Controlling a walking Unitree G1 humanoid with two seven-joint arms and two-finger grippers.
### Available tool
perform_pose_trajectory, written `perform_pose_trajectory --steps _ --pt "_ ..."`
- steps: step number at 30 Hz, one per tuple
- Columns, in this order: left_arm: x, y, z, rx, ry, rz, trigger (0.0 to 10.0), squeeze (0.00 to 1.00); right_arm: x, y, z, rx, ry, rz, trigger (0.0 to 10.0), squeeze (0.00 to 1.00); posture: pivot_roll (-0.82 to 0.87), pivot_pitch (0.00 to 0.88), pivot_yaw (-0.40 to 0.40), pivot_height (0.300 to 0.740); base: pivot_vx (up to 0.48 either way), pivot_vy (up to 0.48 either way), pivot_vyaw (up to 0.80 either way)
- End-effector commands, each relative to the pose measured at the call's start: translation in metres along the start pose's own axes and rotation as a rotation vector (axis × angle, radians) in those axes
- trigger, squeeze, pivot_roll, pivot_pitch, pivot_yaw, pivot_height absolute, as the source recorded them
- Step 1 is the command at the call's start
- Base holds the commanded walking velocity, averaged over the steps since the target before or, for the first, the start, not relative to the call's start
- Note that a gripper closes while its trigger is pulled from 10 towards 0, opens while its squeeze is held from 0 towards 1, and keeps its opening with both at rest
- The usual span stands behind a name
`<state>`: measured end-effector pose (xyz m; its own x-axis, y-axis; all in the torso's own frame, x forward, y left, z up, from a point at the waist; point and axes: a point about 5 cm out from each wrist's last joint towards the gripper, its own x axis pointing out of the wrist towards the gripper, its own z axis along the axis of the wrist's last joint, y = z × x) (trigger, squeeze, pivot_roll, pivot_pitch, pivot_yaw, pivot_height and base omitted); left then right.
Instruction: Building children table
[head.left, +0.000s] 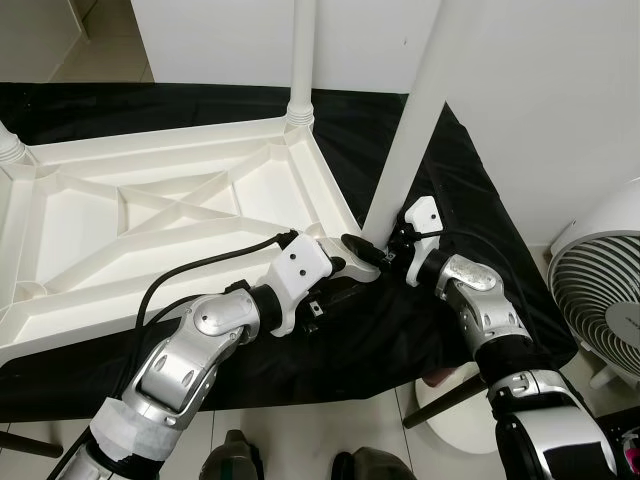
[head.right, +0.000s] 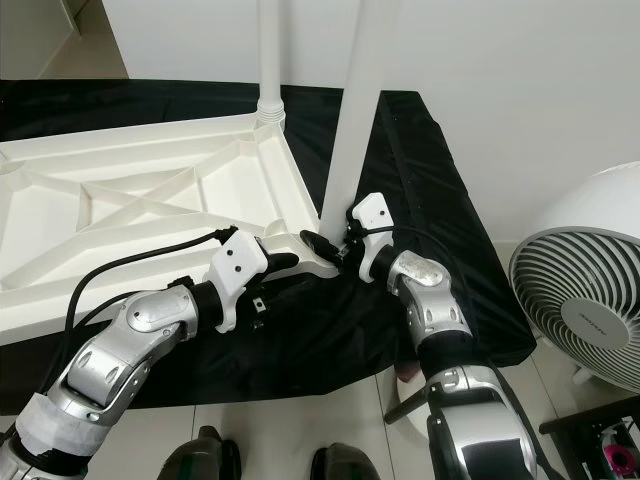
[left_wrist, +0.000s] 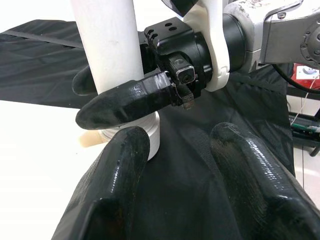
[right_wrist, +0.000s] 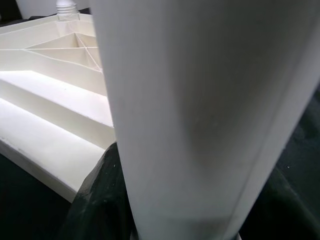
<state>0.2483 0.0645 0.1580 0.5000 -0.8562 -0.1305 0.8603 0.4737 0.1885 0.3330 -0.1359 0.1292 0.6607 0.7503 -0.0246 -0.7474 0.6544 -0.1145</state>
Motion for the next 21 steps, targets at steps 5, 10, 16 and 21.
perform_pose_trajectory --steps 5,10,16,21 --pt "0.001 -0.006 -0.005 -0.001 0.026 -0.050 10.0 0.00 0.001 0.010 0.002 0.067 -0.038 -0.087 10.0 0.00 0.00 0.022 -0.044 0.740 0.000 0.000 0.00" --pt "0.000 -0.007 -0.006 -0.003 0.027 -0.052 10.0 0.00 0.002 0.020 0.006 0.059 -0.048 -0.198 10.0 0.00 0.00 0.021 -0.050 0.740 0.000 0.000 0.00" --pt "0.000 -0.010 -0.006 -0.009 0.024 -0.065 10.0 0.00 0.004 0.046 0.012 0.178 -0.133 -0.395 10.0 0.00 0.00 0.018 -0.046 0.740 0.000 0.000 0.00" --pt "0.001 -0.013 -0.005 -0.008 0.018 -0.083 10.0 0.00 0.003 0.054 0.013 0.193 -0.121 -0.547 10.0 0.00 -0.01 0.017 -0.043 0.740 0.000 0.000 0.00"
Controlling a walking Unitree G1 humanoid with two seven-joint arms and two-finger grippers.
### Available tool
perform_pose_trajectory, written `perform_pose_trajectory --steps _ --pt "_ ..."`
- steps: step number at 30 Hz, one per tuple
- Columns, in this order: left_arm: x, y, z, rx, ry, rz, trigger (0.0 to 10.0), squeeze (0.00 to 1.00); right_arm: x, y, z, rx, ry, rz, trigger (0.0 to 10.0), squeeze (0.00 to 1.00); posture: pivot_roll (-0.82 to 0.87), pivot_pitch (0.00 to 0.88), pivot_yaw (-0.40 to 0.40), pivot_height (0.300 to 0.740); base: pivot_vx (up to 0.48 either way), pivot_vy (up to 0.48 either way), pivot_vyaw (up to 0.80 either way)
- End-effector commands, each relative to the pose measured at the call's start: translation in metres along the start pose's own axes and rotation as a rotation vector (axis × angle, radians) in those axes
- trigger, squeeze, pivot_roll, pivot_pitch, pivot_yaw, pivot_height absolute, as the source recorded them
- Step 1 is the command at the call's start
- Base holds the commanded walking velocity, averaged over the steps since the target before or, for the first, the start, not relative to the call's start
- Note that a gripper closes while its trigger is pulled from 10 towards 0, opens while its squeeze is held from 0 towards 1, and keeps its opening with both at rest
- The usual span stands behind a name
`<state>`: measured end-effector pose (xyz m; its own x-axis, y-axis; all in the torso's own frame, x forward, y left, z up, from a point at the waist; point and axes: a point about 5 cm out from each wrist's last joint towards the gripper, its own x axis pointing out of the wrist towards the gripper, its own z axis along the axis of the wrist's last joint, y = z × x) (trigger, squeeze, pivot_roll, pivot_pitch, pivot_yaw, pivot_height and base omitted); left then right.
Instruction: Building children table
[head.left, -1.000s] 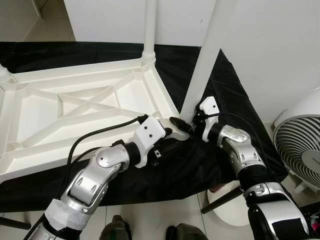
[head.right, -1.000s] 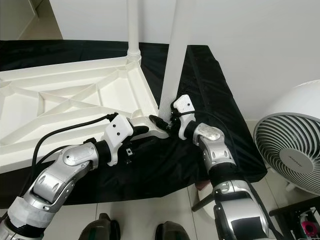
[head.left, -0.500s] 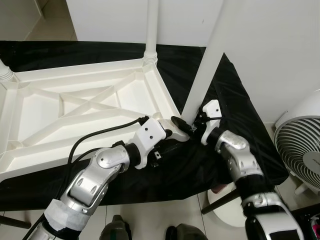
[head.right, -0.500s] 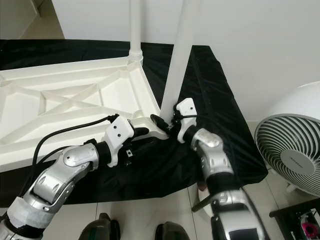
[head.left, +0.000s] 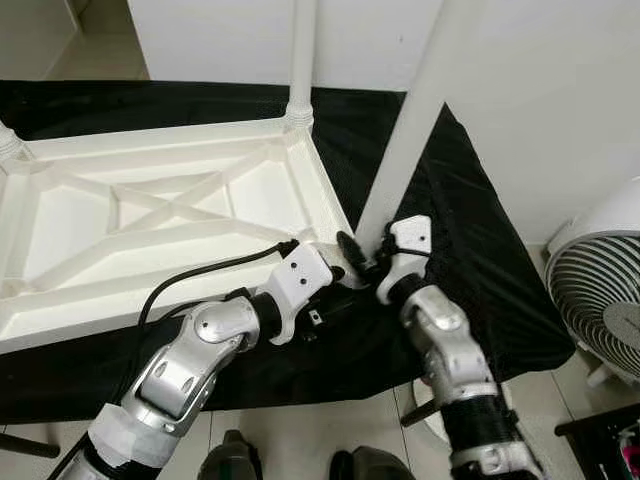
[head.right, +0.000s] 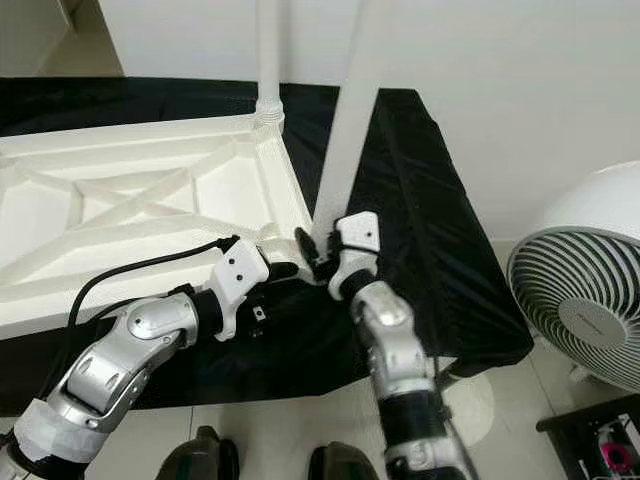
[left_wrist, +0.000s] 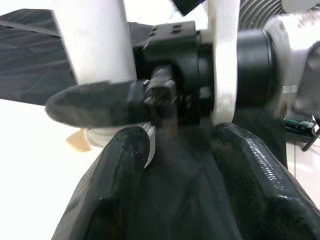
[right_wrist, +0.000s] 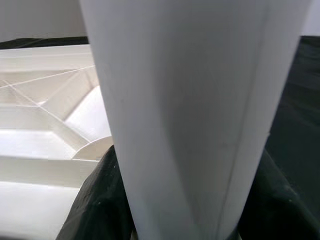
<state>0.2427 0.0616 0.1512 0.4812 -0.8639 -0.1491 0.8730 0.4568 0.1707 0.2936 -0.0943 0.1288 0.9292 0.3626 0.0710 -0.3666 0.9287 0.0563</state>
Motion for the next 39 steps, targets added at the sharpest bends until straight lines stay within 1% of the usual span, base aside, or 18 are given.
perform_pose_trajectory --steps 1,4,5,6,11,13,16,17,18,19,20,21,22,25,28,32,34,39 --pt "0.001 -0.005 0.001 0.008 0.004 -0.060 10.0 0.00 0.000 -0.002 0.007 0.043 -0.036 -0.066 10.0 0.00 -0.01 0.017 -0.043 0.740 0.000 0.000 0.00" --pt "0.001 -0.005 0.001 0.008 0.004 -0.062 10.0 0.00 -0.002 0.001 0.011 0.031 -0.043 -0.066 10.0 0.00 -0.01 0.013 -0.036 0.740 0.000 0.000 0.00" --pt "0.002 -0.004 0.001 0.010 0.002 -0.067 10.0 0.00 -0.003 -0.002 0.012 0.037 -0.039 -0.071 10.0 0.24 -0.01 0.013 -0.036 0.740 0.000 0.000 0.00" --pt "0.002 -0.004 0.001 0.011 0.001 -0.070 10.0 0.00 -0.004 -0.003 0.012 0.045 -0.038 -0.076 10.0 1.00 -0.02 0.010 -0.036 0.740 0.000 0.000 0.00" --pt "0.003 -0.004 0.001 0.014 0.001 -0.069 10.0 0.00 -0.005 -0.004 0.014 0.046 -0.046 -0.059 10.0 1.00 -0.01 0.006 -0.040 0.740 0.000 0.000 0.00" --pt "0.002 -0.004 0.001 0.012 0.001 -0.066 10.0 0.00 -0.006 -0.006 0.015 0.022 -0.039 -0.017 10.0 1.00 -0.01 0.005 -0.043 0.740 0.000 0.000 0.00" --pt "0.002 -0.004 0.001 0.012 0.000 -0.066 10.0 0.00 -0.006 -0.007 0.015 0.015 -0.033 -0.004 10.0 1.00 -0.01 0.004 -0.044 0.740 0.000 0.000 0.00" --pt "0.002 -0.004 0.001 0.013 0.000 -0.066 10.0 0.00 -0.005 -0.008 0.015 0.003 -0.027 0.022 10.0 1.00 -0.01 0.004 -0.044 0.740 0.000 0.000 0.00" --pt "0.002 -0.005 0.001 0.012 0.000 -0.066 10.0 0.00 -0.005 -0.009 0.015 -0.016 -0.012 0.076 10.0 1.00 -0.01 0.004 -0.045 0.740 0.000 0.000 0.00" --pt "0.002 -0.005 0.001 0.012 0.000 -0.066 10.0 0.00 -0.005 -0.009 0.015 -0.016 -0.012 0.076 10.0 1.00 -0.01 0.004 -0.045 0.740 0.000 0.000 0.00" --pt "0.002 -0.005 0.001 0.013 0.001 -0.066 10.0 0.00 -0.006 -0.011 0.014 -0.044 0.000 0.149 10.0 0.00 -0.01 0.005 -0.044 0.740 0.000 0.000 0.00" --pt "0.002 -0.004 0.001 0.013 0.001 -0.066 10.0 0.00 -0.007 -0.014 0.013 -0.085 0.016 0.237 10.0 0.00 -0.01 0.005 -0.044 0.740 0.000 0.000 0.00" --pt "0.002 -0.004 0.001 0.014 0.002 -0.066 10.0 0.00 -0.007 -0.017 0.012 -0.112 0.028 0.292 10.0 0.00 -0.01 0.005 -0.044 0.740 0.000 0.000 0.00" --pt "0.002 -0.004 0.001 0.014 0.002 -0.066 10.0 0.00 -0.007 -0.019 0.011 -0.119 0.038 0.333 10.0 0.00 -0.01 0.005 -0.043 0.740 0.000 0.000 0.00" --pt "0.000 -0.003 0.001 0.017 0.008 -0.063 10.0 0.00 -0.001 -0.028 0.011 -0.143 0.065 0.426 10.0 0.00 -0.01 0.006 -0.044 0.740 0.000 0.000 0.00" --pt "-0.001 -0.002 0.001 0.018 0.010 -0.062 10.0 0.00 0.001 -0.030 0.011 -0.151 0.074 0.448 10.0 0.00 0.00 0.006 -0.044 0.740 0.000 0.000 0.00" --pt "-0.001 -0.001 0.001 0.020 0.010 -0.056 10.0 0.00 0.010 -0.034 0.008 -0.157 0.102 0.490 10.0 0.00 0.01 0.006 -0.048 0.740 0.000 0.000 0.00" --pt "-0.003 0.000 0.001 0.022 0.014 -0.044 10.0 0.00 0.018 -0.038 0.003 -0.157 0.132 0.507 10.0 0.00 0.02 0.008 -0.053 0.740 0.000 0.000 0.00"
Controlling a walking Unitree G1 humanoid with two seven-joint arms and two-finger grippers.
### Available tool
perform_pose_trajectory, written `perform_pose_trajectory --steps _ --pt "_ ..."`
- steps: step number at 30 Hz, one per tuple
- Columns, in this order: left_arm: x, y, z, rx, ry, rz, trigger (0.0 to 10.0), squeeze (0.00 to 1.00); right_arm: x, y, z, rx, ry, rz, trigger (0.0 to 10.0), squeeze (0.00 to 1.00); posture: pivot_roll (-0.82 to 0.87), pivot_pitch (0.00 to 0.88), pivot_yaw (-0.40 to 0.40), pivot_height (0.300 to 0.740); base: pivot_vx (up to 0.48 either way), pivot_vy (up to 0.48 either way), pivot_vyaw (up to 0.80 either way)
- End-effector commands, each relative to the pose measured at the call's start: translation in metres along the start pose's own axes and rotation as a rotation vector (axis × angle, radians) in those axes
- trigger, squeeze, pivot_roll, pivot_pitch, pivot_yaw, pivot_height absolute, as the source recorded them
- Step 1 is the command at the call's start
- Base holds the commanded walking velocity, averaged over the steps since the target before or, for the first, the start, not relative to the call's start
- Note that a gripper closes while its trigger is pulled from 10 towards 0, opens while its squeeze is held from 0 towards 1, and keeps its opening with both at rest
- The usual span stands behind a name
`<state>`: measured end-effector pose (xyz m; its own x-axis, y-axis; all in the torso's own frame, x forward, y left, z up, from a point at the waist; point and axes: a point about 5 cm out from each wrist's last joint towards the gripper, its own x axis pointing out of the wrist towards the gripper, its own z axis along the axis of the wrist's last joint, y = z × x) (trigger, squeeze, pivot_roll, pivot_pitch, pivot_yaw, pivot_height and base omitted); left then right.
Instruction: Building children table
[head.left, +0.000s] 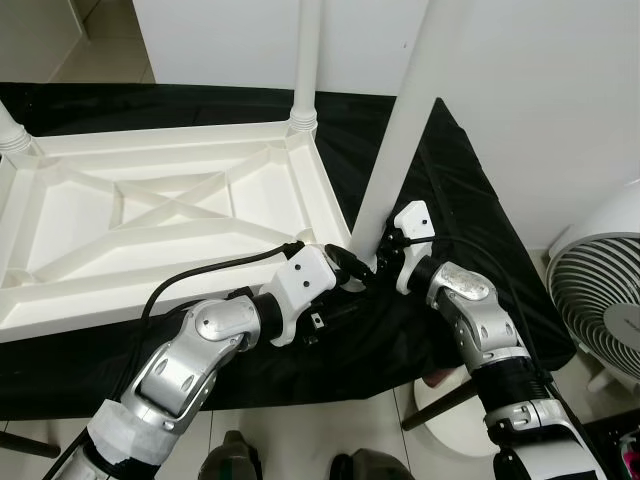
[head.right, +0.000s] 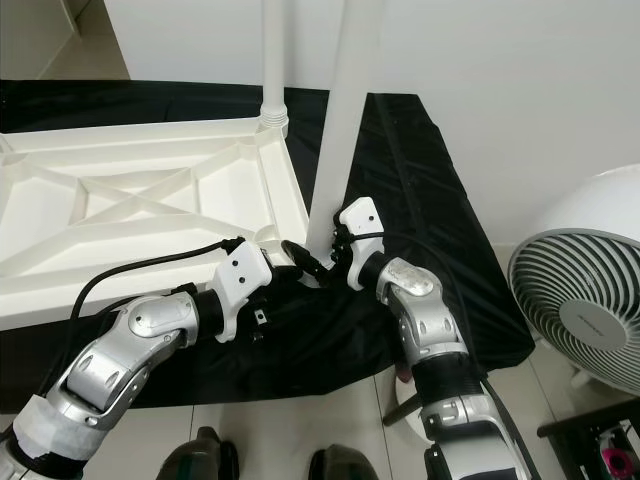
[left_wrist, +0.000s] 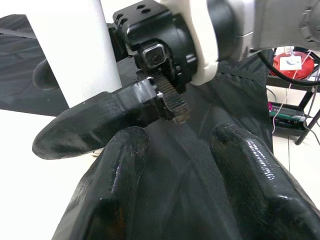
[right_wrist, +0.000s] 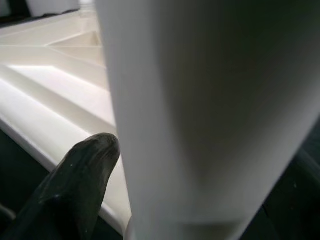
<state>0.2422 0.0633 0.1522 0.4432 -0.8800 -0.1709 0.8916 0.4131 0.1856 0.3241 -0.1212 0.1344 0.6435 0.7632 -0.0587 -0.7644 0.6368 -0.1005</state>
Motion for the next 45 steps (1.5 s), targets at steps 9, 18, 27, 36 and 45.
perform_pose_trajectory --steps 9,18,27,36,45 --pt "-0.008 0.004 0.000 -0.001 0.009 0.037 10.0 0.00 0.001 -0.015 -0.010 0.003 0.052 0.036 0.0 0.00 0.04 0.014 -0.062 0.740 0.000 0.000 0.00" --pt "-0.008 0.004 0.000 -0.001 0.008 0.034 10.0 0.00 -0.005 -0.019 -0.011 -0.005 0.039 0.036 0.0 0.00 0.03 0.021 -0.053 0.740 0.000 0.000 0.00" --pt "-0.006 0.004 0.000 -0.004 0.009 0.023 10.0 0.00 -0.004 -0.012 -0.014 0.046 -0.018 -0.098 10.0 0.00 0.01 0.027 -0.048 0.740 0.000 0.000 0.00" --pt "-0.003 0.001 0.000 -0.010 0.002 0.012 10.0 0.00 -0.001 0.011 -0.010 0.116 -0.081 -0.539 10.0 0.00 0.00 0.034 -0.046 0.740 0.000 0.000 0.00" --pt "0.000 -0.001 0.001 -0.017 -0.007 -0.001 10.0 0.00 0.005 0.029 -0.006 0.140 -0.074 -0.629 10.0 0.00 -0.01 0.036 -0.037 0.740 0.000 0.000 0.00"
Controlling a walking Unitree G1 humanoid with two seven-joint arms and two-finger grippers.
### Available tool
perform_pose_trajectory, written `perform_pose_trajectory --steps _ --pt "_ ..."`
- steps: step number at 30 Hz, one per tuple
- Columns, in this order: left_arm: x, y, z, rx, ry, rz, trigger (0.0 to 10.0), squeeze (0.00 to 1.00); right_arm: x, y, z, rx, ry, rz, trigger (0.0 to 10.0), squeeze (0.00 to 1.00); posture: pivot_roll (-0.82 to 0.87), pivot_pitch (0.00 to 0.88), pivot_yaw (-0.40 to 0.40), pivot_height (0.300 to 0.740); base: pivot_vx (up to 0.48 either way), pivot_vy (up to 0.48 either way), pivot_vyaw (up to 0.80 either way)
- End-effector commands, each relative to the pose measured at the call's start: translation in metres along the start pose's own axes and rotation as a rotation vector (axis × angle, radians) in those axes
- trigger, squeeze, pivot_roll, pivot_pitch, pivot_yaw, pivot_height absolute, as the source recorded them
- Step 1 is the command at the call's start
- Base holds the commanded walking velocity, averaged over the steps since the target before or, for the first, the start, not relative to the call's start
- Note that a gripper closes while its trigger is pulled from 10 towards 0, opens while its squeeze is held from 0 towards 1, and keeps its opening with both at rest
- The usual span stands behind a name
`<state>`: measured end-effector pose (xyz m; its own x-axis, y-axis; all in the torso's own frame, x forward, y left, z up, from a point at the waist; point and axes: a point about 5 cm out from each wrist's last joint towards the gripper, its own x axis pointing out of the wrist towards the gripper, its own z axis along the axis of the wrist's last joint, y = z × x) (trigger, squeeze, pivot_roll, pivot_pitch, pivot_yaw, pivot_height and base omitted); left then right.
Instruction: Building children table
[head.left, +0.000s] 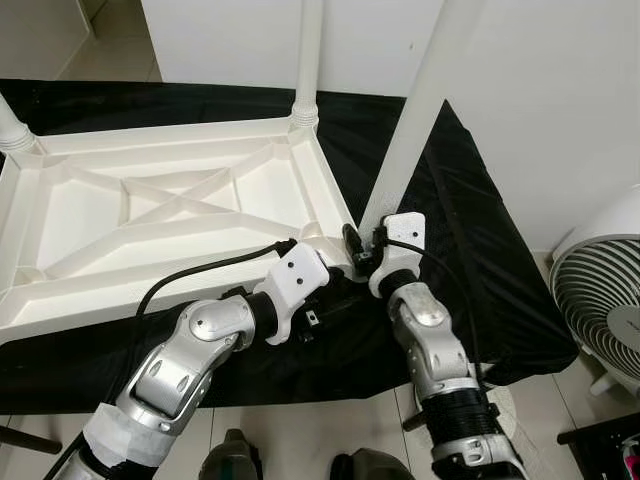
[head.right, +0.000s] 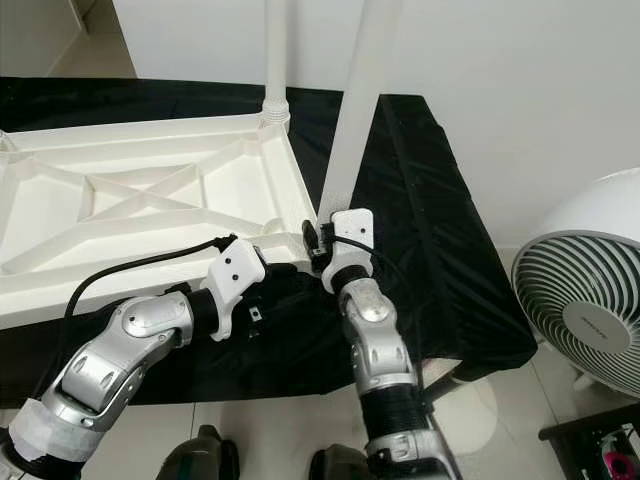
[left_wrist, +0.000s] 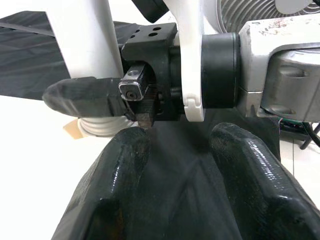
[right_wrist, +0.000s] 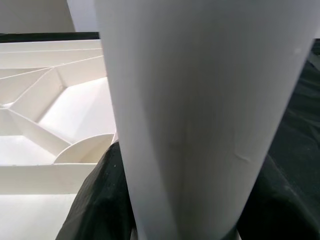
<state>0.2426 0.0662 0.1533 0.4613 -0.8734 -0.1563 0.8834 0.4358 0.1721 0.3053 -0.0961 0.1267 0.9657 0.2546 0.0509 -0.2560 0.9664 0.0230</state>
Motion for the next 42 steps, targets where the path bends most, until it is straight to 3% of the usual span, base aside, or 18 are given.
perform_pose_trajectory --steps 1,3,4,5,14,18,19,22,24,30,42 --pt "0.002 -0.003 0.001 0.001 0.005 -0.022 10.0 0.00 -0.001 -0.003 -0.001 0.014 0.013 -0.013 10.0 0.00 -0.01 0.036 -0.037 0.740 0.000 0.000 0.00" --pt "0.002 -0.003 0.001 0.000 0.004 -0.024 10.0 0.00 0.000 -0.004 0.000 0.027 0.014 -0.021 10.0 0.00 -0.01 0.036 -0.037 0.740 0.000 0.000 0.00" --pt "0.002 -0.003 0.001 0.001 0.004 -0.025 10.0 0.00 0.000 -0.006 0.002 0.026 0.010 -0.025 10.0 0.08 -0.01 0.036 -0.040 0.740 0.000 0.000 0.00" --pt "0.002 -0.002 0.001 0.003 0.006 -0.022 10.0 0.00 -0.001 -0.007 0.004 0.027 0.007 -0.033 10.0 1.00 -0.01 0.037 -0.043 0.740 0.000 0.000 0.00" --pt "0.001 -0.003 0.000 0.001 0.006 -0.014 10.0 0.00 -0.004 -0.010 0.010 0.055 0.004 0.008 10.0 1.00 -0.01 0.038 -0.047 0.740 0.000 0.000 0.00" --pt "0.002 -0.003 0.000 0.001 0.004 -0.016 10.0 0.00 -0.004 -0.020 0.014 0.006 0.001 0.141 10.0 1.00 -0.01 0.036 -0.045 0.740 0.000 0.000 0.00" --pt "0.002 -0.002 0.001 0.001 0.003 -0.016 10.0 0.00 -0.004 -0.024 0.013 -0.015 0.016 0.192 10.0 0.00 -0.02 0.034 -0.045 0.740 0.000 0.000 0.00" --pt "0.002 -0.002 0.001 0.003 0.002 -0.017 10.0 0.00 -0.005 -0.028 0.013 -0.038 0.029 0.245 10.0 0.00 -0.02 0.034 -0.045 0.740 0.000 0.000 0.00" --pt "0.003 0.000 0.001 0.009 0.007 -0.015 10.0 0.00 -0.004 -0.038 0.011 -0.095 0.053 0.373 10.0 0.00 -0.02 0.030 -0.042 0.740 0.000 0.000 0.00" --pt "0.002 0.001 0.000 0.014 0.016 -0.014 10.0 0.00 0.003 -0.046 0.010 -0.133 0.078 0.524 10.0 0.00 -0.01 0.027 -0.036 0.740 0.000 0.000 0.00" --pt "0.001 0.003 0.000 0.022 0.020 -0.010 10.0 0.00 0.020 -0.043 0.004 -0.169 0.117 0.633 10.0 0.00 0.01 0.018 -0.034 0.740 0.000 0.000 0.00"
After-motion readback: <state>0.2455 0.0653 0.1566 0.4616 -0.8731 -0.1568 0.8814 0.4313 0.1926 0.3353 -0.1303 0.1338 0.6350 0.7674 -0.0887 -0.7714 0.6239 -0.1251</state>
